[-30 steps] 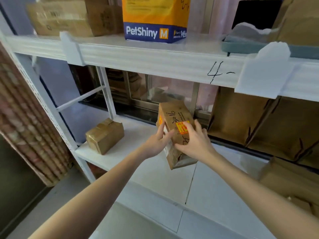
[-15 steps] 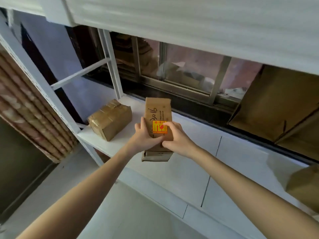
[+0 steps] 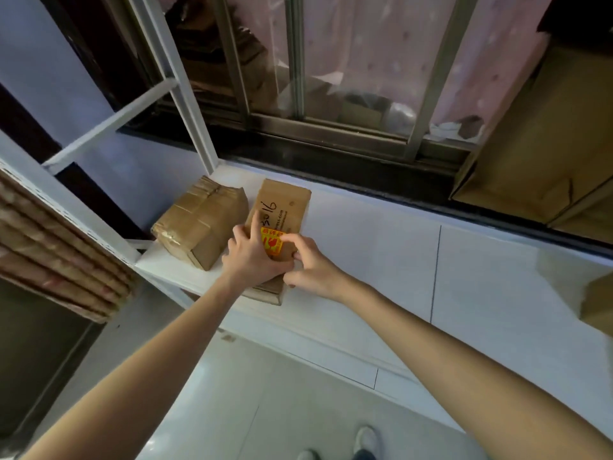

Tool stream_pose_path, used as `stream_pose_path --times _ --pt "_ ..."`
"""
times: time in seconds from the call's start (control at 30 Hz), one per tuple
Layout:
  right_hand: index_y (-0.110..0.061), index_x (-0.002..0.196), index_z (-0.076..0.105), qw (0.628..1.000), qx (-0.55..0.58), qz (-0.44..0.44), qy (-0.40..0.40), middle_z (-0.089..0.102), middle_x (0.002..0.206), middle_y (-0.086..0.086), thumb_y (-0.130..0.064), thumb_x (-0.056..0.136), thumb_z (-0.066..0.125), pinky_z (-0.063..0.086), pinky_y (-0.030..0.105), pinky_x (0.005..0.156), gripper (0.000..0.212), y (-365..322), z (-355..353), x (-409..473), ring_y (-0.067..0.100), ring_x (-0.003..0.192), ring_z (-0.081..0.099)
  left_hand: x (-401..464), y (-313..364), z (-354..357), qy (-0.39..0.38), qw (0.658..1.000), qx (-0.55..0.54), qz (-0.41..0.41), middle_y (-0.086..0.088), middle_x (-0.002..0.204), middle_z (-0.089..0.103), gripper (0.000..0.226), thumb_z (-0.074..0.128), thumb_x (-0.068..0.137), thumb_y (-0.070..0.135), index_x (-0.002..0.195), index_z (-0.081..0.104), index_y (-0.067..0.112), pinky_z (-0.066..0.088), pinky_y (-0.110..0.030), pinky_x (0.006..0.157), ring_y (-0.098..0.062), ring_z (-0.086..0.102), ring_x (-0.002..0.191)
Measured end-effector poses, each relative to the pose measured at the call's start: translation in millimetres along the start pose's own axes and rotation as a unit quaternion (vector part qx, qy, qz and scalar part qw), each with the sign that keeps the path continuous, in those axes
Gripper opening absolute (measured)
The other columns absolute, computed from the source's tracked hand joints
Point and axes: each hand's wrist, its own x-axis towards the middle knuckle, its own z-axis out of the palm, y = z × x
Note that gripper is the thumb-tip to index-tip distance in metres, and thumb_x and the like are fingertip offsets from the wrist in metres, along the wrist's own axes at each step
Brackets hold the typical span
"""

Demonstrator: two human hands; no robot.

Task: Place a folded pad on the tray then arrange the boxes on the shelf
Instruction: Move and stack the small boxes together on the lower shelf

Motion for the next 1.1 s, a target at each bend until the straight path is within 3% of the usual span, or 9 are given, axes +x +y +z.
stream_pose_path --times 0.1,0.2,0.57,0.73,0.93,1.1 --pt "-0.016 0.140 0.023 0.998 -0.058 -0.012 0.008 0.019 0.147 0.009 -0.008 0.083 0.055 0.028 0.024 0.104 0.066 8 4 8 0.022 0.135 0.027 13 -17 5 0.016 0.999 0.035 0.020 -0.013 0.138 0.025 0.123 0.067 0.056 0.070 0.147 -0.006 0.032 0.039 -0.054 0.097 -0.037 0.033 0.124" --pt "-0.017 0.140 0.024 0.996 -0.088 -0.011 0.019 0.021 0.147 0.007 -0.013 0.085 0.053 0.026 0.020 0.097 0.062 15 -2 8 0.020 0.134 0.029 25 -31 7 0.015 0.997 0.058 0.053 -0.013 0.143 0.018 0.121 0.065 0.058 0.070 0.147 -0.007 0.031 0.038 -0.053 0.099 -0.035 0.025 0.128" --pt "-0.017 0.138 0.029 0.986 -0.149 -0.011 0.077 0.024 0.147 0.002 -0.013 0.086 0.046 0.026 0.020 0.093 0.055 32 -24 7 0.016 0.134 0.029 38 -58 16 -0.023 0.994 0.083 0.070 -0.010 0.155 0.005 0.111 0.060 0.070 0.068 0.150 0.004 0.016 0.024 -0.046 0.112 -0.034 0.015 0.139" --pt "-0.015 0.140 0.028 0.983 -0.161 -0.023 0.090 0.025 0.148 0.002 -0.013 0.086 0.047 0.022 0.018 0.097 0.057 33 -31 2 0.016 0.135 0.028 35 -61 18 -0.007 0.990 0.100 0.096 -0.010 0.158 0.001 0.105 0.057 0.073 0.069 0.150 0.004 0.020 0.007 -0.046 0.116 -0.030 0.002 0.145" --pt "-0.015 0.141 0.027 0.972 -0.187 -0.034 0.141 0.023 0.149 0.002 -0.013 0.086 0.050 0.020 0.015 0.097 0.059 23 -63 -24 0.015 0.136 0.025 31 -9 5 0.050 0.975 0.101 0.192 -0.007 0.159 -0.002 0.098 0.053 0.074 0.071 0.149 0.006 0.029 -0.004 -0.048 0.113 -0.028 -0.006 0.146" --pt "-0.019 0.141 0.027 0.954 -0.216 -0.025 0.208 0.022 0.150 -0.002 -0.019 0.087 0.054 0.024 0.019 0.099 0.061 19 -102 -66 0.015 0.135 0.027 25 62 8 0.055 0.966 0.090 0.238 -0.002 0.159 -0.011 0.099 0.051 0.075 0.072 0.147 -0.006 0.035 -0.012 -0.041 0.108 -0.025 -0.012 0.145"
